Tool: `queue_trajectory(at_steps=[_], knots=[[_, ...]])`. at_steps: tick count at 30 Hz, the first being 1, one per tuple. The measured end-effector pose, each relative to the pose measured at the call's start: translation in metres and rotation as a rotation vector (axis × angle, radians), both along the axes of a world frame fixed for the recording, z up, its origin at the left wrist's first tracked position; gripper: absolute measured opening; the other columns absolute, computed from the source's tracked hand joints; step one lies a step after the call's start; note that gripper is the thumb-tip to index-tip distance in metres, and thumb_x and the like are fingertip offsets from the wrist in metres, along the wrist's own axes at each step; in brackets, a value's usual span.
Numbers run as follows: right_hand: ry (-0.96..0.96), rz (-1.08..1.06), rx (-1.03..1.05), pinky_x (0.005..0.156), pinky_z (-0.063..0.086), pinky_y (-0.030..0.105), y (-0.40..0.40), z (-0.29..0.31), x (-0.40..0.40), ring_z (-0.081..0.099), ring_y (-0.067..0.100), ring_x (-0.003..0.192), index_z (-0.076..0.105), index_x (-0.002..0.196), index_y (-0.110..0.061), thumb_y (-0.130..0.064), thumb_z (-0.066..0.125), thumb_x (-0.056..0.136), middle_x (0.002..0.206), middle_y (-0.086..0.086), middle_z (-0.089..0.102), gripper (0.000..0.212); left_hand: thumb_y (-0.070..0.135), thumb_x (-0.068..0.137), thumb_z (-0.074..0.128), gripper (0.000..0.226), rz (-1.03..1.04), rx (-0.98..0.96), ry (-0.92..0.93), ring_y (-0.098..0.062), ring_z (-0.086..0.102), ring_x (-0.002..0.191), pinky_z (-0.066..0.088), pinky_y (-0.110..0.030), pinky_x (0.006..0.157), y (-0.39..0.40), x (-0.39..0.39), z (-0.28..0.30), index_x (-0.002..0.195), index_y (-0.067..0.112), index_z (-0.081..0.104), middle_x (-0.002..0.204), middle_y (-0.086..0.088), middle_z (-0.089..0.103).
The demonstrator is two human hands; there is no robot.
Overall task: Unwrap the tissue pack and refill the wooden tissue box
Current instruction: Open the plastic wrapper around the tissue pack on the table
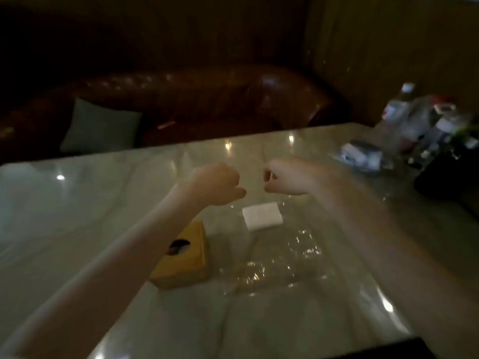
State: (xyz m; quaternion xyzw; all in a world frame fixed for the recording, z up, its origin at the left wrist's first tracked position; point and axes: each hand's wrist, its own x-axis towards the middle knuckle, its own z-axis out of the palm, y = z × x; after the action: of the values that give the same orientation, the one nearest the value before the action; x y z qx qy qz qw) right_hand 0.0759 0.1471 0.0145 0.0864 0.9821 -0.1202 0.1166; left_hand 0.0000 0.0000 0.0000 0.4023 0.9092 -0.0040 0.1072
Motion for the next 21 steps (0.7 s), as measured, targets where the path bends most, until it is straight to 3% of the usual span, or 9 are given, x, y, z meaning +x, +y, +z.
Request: queue_trajectory(at_steps=[6, 9, 11, 13, 16, 21], knots=[[-0.075, -0.089, 0.058, 0.083, 0.050, 0.036, 0.006, -0.088, 0.037, 0.061, 0.032, 0.097, 0.062, 0.103, -0.008, -0.023, 0.053, 0.082, 0.106, 0.014, 0.066, 0.027, 0.038, 0.089, 0.045, 0.038, 0.068, -0.094, -0.149, -0.033, 0.055, 0.108, 0.047, -0.043, 0.091, -0.005, 0.027, -0.088, 0.113, 0.011, 0.057, 0.120, -0.013, 0.058], [-0.067, -0.148, 0.148, 0.086, 0.046, 0.038, 0.004, -0.136, 0.060, 0.059, 0.032, 0.104, 0.061, 0.103, -0.009, -0.030, 0.052, 0.083, 0.108, 0.015, 0.066, 0.031, 0.030, 0.092, 0.042, 0.039, 0.135, -0.037, -0.262, -0.033, 0.049, 0.116, 0.042, -0.043, 0.095, -0.018, 0.040, -0.132, 0.123, 0.007, 0.048, 0.130, -0.017, 0.050], [-0.112, -0.209, 0.137, 0.096, 0.040, 0.042, -0.005, -0.168, 0.074, 0.052, 0.032, 0.115, 0.058, 0.107, -0.007, -0.036, 0.050, 0.085, 0.116, 0.017, 0.062, 0.037, 0.026, 0.093, 0.039, 0.045, 0.050, -0.092, -0.260, -0.032, 0.036, 0.129, 0.035, -0.044, 0.104, -0.027, 0.050, -0.162, 0.133, 0.007, 0.036, 0.141, -0.018, 0.037], [-0.150, -0.304, 0.048, 0.105, 0.031, 0.045, -0.018, -0.195, 0.085, 0.038, 0.033, 0.129, 0.046, 0.124, -0.003, -0.041, 0.044, 0.089, 0.134, 0.021, 0.047, 0.052, 0.027, 0.094, 0.035, 0.054, -0.064, -0.139, -0.174, -0.031, 0.016, 0.140, 0.023, -0.043, 0.112, -0.035, 0.061, -0.187, 0.142, 0.009, 0.018, 0.151, -0.018, 0.019], [-0.156, -0.414, -0.059, 0.115, 0.012, 0.048, -0.041, -0.225, 0.099, 0.006, 0.035, 0.142, 0.011, 0.143, -0.001, -0.046, 0.034, 0.093, 0.154, 0.023, 0.010, 0.072, 0.034, 0.096, 0.028, 0.062, -0.015, -0.070, -0.154, -0.028, -0.004, 0.143, 0.008, -0.040, 0.116, -0.042, 0.075, -0.216, 0.143, 0.004, 0.001, 0.155, -0.016, -0.002], [-0.043, -0.525, -0.005, 0.117, 0.003, 0.051, -0.060, -0.249, 0.107, -0.004, 0.036, 0.143, 0.004, 0.143, 0.002, -0.058, 0.024, 0.089, 0.154, 0.025, 0.003, 0.083, 0.049, 0.093, 0.024, 0.070, 0.039, -0.040, -0.134, -0.022, -0.009, 0.143, 0.003, -0.042, 0.118, -0.047, 0.085, -0.244, 0.144, 0.011, -0.007, 0.156, -0.009, -0.008]])
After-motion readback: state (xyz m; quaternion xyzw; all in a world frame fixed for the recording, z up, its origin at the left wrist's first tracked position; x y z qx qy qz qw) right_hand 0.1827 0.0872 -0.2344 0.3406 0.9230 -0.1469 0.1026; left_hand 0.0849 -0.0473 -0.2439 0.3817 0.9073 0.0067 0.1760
